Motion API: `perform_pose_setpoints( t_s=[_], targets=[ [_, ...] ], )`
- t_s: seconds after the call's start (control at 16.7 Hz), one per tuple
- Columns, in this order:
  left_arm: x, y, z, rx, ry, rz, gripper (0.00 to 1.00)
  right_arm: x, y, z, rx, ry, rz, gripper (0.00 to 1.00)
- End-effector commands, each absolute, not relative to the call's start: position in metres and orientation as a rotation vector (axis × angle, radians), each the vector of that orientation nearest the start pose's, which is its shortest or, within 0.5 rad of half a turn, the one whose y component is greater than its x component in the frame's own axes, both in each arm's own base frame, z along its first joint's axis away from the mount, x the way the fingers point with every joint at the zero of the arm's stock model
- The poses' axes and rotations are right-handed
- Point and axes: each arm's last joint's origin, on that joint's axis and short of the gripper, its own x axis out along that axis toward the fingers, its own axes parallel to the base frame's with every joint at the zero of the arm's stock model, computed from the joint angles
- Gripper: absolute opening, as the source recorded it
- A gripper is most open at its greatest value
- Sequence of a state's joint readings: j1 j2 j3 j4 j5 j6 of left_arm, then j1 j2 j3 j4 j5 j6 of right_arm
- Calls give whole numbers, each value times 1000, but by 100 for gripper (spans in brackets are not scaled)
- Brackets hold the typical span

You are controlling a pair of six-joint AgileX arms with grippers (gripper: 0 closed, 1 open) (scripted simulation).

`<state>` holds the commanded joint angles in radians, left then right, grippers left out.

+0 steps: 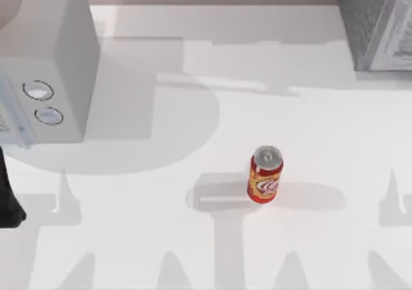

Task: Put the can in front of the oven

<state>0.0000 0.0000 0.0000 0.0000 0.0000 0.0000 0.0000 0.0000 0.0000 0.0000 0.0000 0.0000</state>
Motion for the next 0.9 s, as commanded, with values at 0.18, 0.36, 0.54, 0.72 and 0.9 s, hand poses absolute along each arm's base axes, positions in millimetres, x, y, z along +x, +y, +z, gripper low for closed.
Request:
perform_pose_setpoints(
  t_s=[0.18,0.36,0.54,0.72,0.9],
  targets=[
    [106,-2,162,0,6,-4,100,106,-1,160,0,0,0,100],
    [107,-5,178,2,66,-38,100,106,-1,160,0,0,0,100],
    [114,-13,209,11,184,-105,100,106,-1,160,0,0,0,100],
    [132,-26,248,34,343,-193,100,106,-1,160,0,0,0,100],
    [165,-50,287,78,532,-292,100,106,-1,160,0,0,0,100]
  ],
)
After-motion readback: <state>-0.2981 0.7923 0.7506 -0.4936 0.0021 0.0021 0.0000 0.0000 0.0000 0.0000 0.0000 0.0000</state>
